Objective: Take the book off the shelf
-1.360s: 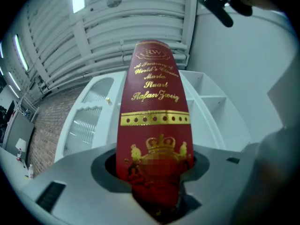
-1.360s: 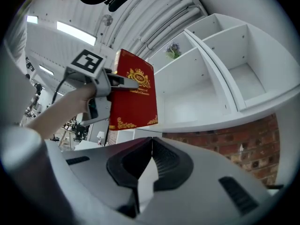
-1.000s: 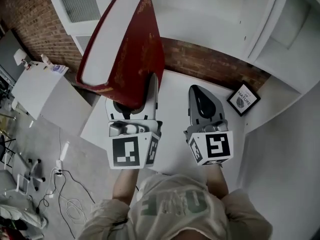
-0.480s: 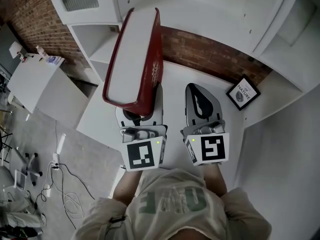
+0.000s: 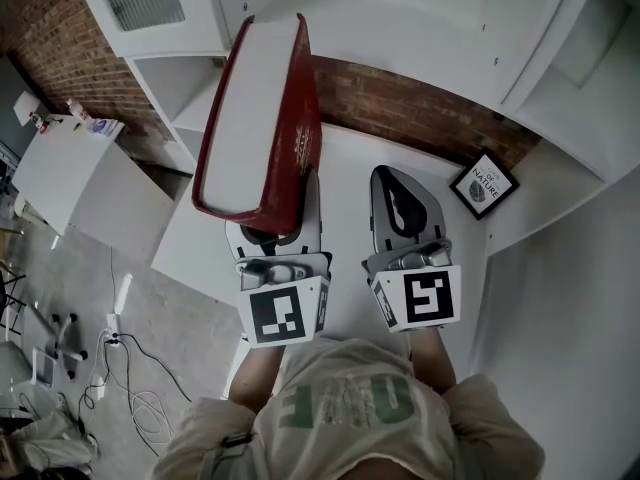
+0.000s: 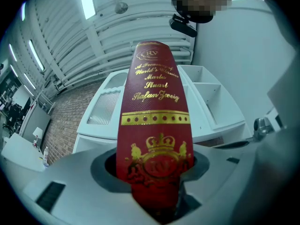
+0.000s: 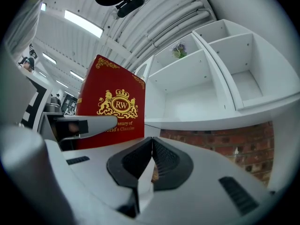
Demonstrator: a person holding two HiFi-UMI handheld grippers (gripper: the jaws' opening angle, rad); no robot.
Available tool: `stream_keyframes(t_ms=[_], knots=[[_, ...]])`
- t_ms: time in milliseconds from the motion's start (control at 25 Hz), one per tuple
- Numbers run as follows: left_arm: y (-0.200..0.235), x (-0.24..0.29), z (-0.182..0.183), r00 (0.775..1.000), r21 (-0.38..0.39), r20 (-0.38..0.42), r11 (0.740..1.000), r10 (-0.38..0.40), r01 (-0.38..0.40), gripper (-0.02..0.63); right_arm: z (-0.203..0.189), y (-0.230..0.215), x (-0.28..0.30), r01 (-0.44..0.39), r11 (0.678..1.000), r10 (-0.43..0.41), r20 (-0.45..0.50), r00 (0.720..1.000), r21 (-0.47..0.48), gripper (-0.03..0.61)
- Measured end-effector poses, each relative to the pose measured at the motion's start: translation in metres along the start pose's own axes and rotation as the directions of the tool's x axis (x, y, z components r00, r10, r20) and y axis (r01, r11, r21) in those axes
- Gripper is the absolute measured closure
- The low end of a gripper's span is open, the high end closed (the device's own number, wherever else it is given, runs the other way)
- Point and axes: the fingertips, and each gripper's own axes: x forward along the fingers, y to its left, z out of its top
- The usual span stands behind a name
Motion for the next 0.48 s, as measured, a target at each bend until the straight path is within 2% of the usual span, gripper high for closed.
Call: stream_keyframes(t_ms=[480], knots=[[0.0000,0.0027,-0.0069,1.000,-0.013,-0.025,1.000,0.008,-0.009,0.373,-0.0044,-0.0071,-0.0016,0.017,1.000,-0.018,-0.016,1.000,-0.011,0.565]])
